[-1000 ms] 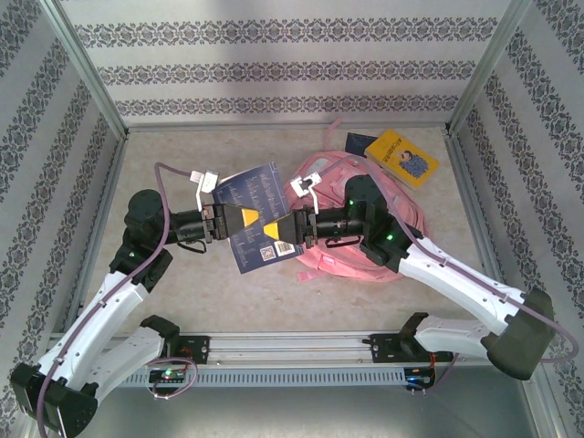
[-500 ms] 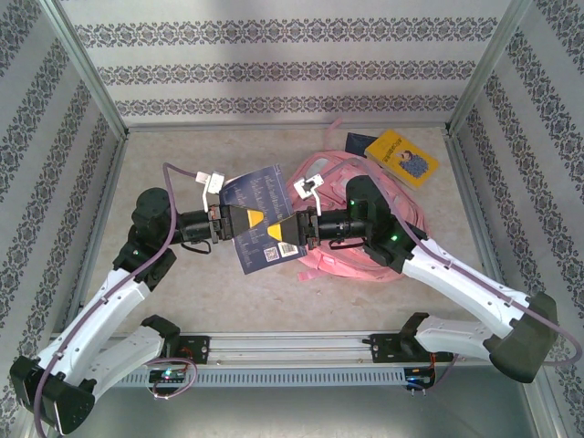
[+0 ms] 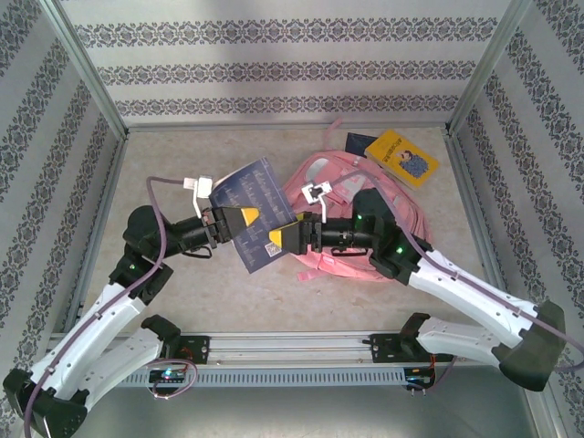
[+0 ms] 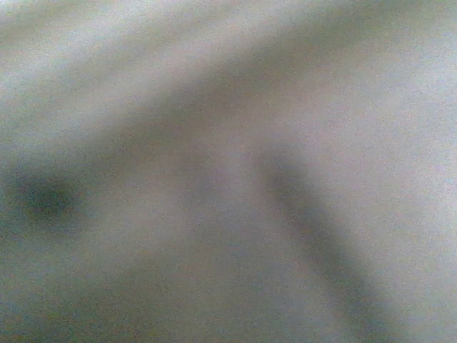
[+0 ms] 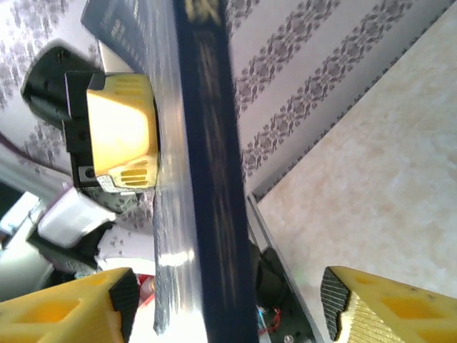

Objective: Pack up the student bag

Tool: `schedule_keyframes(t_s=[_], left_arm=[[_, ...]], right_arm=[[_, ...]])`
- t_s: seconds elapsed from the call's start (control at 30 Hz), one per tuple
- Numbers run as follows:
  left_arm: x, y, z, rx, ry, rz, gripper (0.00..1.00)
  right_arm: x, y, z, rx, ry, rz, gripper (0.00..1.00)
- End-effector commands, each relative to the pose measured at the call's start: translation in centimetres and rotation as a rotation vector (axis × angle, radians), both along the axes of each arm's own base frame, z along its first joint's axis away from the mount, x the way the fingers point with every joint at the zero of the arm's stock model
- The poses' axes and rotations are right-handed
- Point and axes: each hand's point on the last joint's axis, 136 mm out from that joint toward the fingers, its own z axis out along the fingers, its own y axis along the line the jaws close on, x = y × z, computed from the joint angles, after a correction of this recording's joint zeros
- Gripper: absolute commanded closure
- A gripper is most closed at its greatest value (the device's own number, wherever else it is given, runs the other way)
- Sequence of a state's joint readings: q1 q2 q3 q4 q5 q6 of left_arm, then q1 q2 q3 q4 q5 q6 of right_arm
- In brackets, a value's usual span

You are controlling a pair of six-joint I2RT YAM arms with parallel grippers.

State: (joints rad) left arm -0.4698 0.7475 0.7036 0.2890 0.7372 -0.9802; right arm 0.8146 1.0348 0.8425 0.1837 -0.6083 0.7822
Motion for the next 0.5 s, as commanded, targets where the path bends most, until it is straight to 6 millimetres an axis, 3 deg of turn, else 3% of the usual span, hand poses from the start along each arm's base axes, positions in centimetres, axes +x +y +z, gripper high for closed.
schedule_keyframes(t_s=[0.0,0.23,0.47], left_arm=[[1.3,2.3,3.3,-0.198,-0.050,0.158,1.00],[2.0,4.3,2.0,-0.290,-0.029,0.299,1.00],[2.8,4.7,0.7,-0.332,0.008,0.344,1.00]], right_arm=[[1.7,-0.9,2.4,0.213,0.004,-0.148,0.25],[2.8,-1.6,3.2,0.389,-0.007,-0.279,0.21],[3.3,0.7,4.7,0.479,0.038,-0.220,0.27]])
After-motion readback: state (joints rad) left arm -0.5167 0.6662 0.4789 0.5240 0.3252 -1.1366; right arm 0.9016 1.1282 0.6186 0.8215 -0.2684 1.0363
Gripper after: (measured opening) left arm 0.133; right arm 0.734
